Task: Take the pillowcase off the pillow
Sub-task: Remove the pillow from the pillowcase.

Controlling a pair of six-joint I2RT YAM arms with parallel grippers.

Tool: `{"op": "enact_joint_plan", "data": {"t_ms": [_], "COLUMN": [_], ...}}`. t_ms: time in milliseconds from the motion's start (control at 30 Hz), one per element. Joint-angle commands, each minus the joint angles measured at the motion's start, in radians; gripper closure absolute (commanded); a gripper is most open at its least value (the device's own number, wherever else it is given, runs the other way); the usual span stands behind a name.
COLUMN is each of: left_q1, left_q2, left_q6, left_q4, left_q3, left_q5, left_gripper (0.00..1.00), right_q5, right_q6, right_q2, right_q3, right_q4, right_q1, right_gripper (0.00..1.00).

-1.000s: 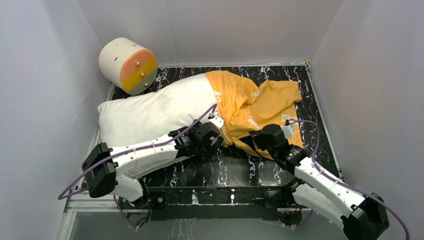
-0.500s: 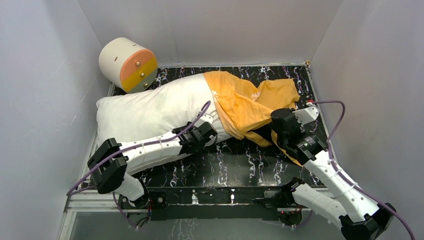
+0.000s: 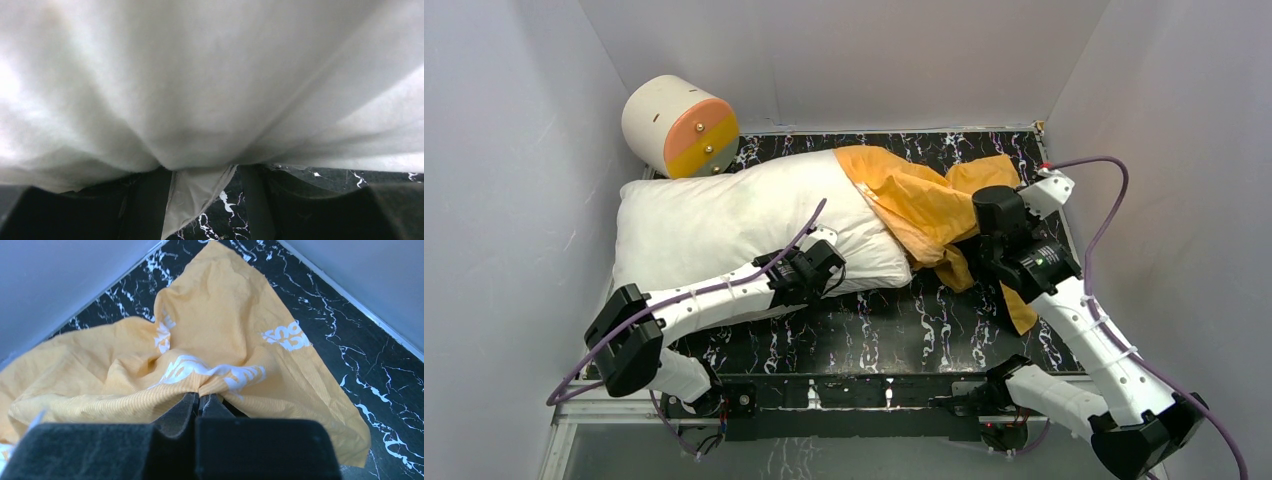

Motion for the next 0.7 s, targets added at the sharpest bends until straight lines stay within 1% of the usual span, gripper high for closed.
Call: {"op": "enact_joint_plan", "data": {"t_ms": [0, 67, 100, 133, 167, 233, 300, 367, 400, 433, 500, 533, 567, 667], "left_q1": [0.02, 0.02, 0.02, 0.019, 0.019, 0.02, 0.02, 0.02, 0.02, 0.02, 0.02, 0.02, 0.019, 0.02], "left_q2": [-0.048, -0.069, -0.079, -0.087, -0.097, -0.116, -0.14, -0.172, -0.187, -0.204, -0.233, -0.244, -0.253, -0.265], "left_q6": [-0.005, -0.002, 0.0, 0.004, 0.006, 0.007, 0.003, -0.004, -0.007, -0.009, -0.007, -0.004, -0.001, 0.004], "left_q4": [-0.043, -0.041, -0.04, -0.039, -0.039, -0.037, -0.036, -0.028, -0.023, -0.016, 0.005, 0.016, 0.026, 0.036], "left_q3": [-0.011, -0.009, -0.009, -0.008, -0.006, -0.006, -0.003, -0.002, 0.0, 0.001, 0.003, 0.004, 0.006, 0.015], "left_q5": [0.028, 0.035, 0.04, 0.045, 0.05, 0.061, 0.073, 0.085, 0.092, 0.101, 0.121, 0.13, 0.136, 0.149], "left_gripper": [0.5, 0.5, 0.5, 0.5, 0.5, 0.49, 0.48, 0.45, 0.41, 0.38, 0.35, 0.35, 0.34, 0.33], "right_q5": [-0.101, -0.064, -0.051, -0.071, -0.113, -0.312, -0.507, -0.664, -0.708, -0.747, -0.857, -0.912, -0.952, -1.131], "right_q6": [-0.095, -0.042, -0.016, -0.005, -0.017, -0.087, -0.131, -0.169, -0.159, -0.144, -0.124, -0.109, -0.085, -0.085], "right_q2": [0.035, 0.109, 0.151, 0.186, 0.216, 0.254, 0.282, 0.298, 0.291, 0.267, 0.186, 0.13, 0.108, 0.046], "right_q3": [0.017, 0.039, 0.051, 0.057, 0.05, 0.031, 0.031, 0.038, 0.029, 0.002, -0.08, -0.125, -0.162, -0.247], "right_q4": [0.044, -0.062, -0.117, -0.151, -0.15, -0.094, -0.071, -0.06, -0.049, -0.02, 0.088, 0.175, 0.211, 0.346], "right_q1": [-0.017, -0.05, -0.106, -0.16, -0.223, -0.338, -0.387, -0.392, -0.392, -0.392, -0.391, -0.391, -0.39, -0.38], "right_gripper": [0.96, 0.96, 0.98, 0.99, 0.99, 0.98, 0.95, 0.8, 0.75, 0.64, 0.34, 0.28, 0.25, 0.21]}}
